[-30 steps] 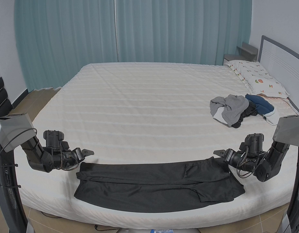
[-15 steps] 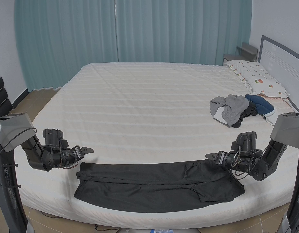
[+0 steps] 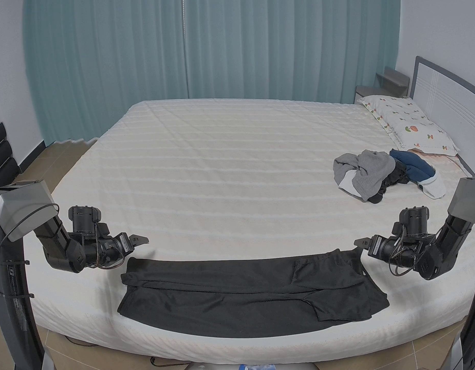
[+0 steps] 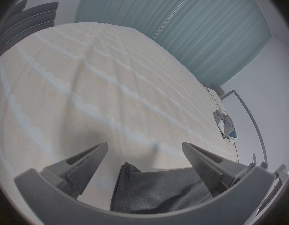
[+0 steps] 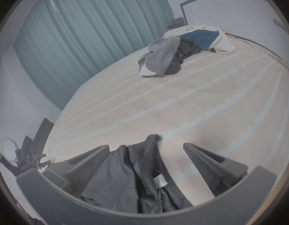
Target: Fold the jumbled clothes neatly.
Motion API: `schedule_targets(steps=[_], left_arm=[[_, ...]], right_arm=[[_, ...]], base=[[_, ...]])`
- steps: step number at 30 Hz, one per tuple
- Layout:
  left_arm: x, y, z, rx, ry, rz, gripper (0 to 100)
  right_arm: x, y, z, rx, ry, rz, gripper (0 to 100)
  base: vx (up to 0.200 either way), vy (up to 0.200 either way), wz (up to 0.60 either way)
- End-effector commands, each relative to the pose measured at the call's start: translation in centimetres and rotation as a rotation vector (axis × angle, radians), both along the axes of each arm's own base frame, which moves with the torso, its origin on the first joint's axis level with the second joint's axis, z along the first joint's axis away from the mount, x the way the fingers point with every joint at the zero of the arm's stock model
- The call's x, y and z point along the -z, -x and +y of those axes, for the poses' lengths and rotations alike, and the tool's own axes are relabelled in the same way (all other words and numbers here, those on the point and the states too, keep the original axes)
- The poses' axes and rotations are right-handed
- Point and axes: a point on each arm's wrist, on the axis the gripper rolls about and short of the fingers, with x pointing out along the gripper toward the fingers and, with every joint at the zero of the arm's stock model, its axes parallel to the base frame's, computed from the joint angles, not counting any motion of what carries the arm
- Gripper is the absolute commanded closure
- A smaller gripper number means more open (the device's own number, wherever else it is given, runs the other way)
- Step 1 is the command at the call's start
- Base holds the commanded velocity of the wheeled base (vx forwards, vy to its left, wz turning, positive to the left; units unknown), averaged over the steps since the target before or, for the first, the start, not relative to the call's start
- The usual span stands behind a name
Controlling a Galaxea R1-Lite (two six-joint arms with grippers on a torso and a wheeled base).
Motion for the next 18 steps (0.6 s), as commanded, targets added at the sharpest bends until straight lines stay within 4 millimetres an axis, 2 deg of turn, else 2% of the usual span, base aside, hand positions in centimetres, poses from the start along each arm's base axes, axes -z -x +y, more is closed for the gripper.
schedule_targets(steps=[1,4,6,9,11,12,18], left_arm=[[0.1,0.0,0.0,0.001,0.001,0.002,0],[0.2,0.0,0.0,0.001,0.001,0.005,0],[0.5,0.1,-0.1,0.002,0.002,0.017,0],[0.9,0.2,-0.3,0.007,0.002,0.028,0],[0.9,0.2,-0.3,0.007,0.002,0.028,0],[1.0,0.2,-0.3,0.007,0.003,0.031,0],[1.1,0.2,-0.3,0.008,0.003,0.033,0]], right_arm=[[-2.0,0.2,-0.3,-0.001,-0.01,-0.057,0],[-3.0,0.4,0.7,-0.039,-0.018,-0.084,0],[-3.4,0.6,2.2,-0.089,-0.024,-0.097,0],[-2.9,0.8,4.3,-0.153,-0.029,-0.082,0],[-2.9,0.8,4.3,-0.153,-0.029,-0.082,0],[-1.5,0.8,5.2,-0.179,-0.029,-0.04,0],[1.0,0.7,5.4,-0.186,-0.013,0.029,0]], base=[[0.0,0.0,0.0],[0.0,0.0,0.0],[0.0,0.0,0.0],[0.0,0.0,0.0],[0.0,0.0,0.0],[0.0,0.0,0.0],[0.0,0.0,0.0]])
